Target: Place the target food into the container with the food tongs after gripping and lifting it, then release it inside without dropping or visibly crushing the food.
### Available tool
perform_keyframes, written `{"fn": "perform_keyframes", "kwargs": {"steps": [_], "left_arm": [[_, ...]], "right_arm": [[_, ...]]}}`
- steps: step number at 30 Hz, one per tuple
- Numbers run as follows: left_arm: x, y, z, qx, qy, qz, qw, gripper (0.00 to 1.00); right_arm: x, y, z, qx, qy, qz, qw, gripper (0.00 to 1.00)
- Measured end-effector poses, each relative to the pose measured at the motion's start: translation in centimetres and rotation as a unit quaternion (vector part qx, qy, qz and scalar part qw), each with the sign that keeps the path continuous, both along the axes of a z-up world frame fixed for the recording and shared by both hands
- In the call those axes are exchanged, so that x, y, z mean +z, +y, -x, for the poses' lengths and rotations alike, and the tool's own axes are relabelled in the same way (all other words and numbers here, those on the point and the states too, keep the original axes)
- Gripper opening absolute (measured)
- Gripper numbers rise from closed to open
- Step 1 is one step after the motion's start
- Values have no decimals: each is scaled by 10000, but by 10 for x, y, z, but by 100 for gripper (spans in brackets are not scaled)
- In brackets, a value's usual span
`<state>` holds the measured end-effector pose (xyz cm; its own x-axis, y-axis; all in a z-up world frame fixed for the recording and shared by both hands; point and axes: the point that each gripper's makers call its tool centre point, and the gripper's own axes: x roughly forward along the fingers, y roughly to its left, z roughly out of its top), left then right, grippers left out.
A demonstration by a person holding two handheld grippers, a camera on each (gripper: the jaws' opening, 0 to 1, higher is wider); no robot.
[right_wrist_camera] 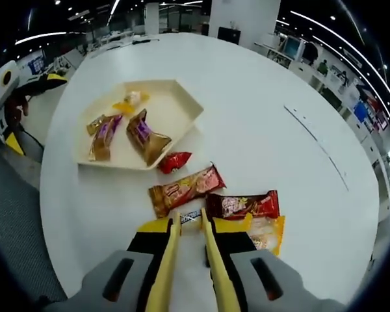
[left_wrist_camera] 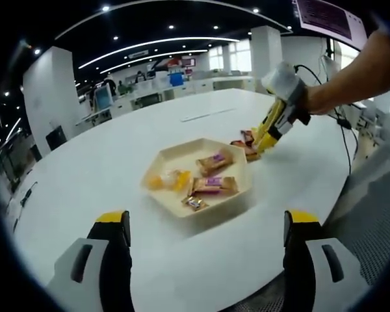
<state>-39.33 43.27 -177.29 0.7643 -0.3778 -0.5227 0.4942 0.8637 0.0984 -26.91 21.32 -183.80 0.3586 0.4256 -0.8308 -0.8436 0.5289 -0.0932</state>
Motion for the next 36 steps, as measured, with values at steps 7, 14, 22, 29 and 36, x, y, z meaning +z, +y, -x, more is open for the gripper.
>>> {"fn": "perform_keyframes", "kwargs": {"steps": [7,14,22,29,36], "left_arm": [[-1,1,0,3,3,-11,10000,94],[1,1,-1,11,-30,8,10000,93],[2,-1,0,-21,-49,67,10000,94],[7,-3,-2,6,-145,209,9997,95],[10,-3,-2,12,-198,273,9994,95]], "right_arm": [[10,-1,-1,-41,-8,-43,10000,21],[26,-1,0,-65,127,-66,9999,21],[55,-1,-15,-209,-2,-117,9997,22],[86,1,-28,-144,-217,-111,9996,22],[111,6,-38,-110,-364,-98,9992,22]]}}
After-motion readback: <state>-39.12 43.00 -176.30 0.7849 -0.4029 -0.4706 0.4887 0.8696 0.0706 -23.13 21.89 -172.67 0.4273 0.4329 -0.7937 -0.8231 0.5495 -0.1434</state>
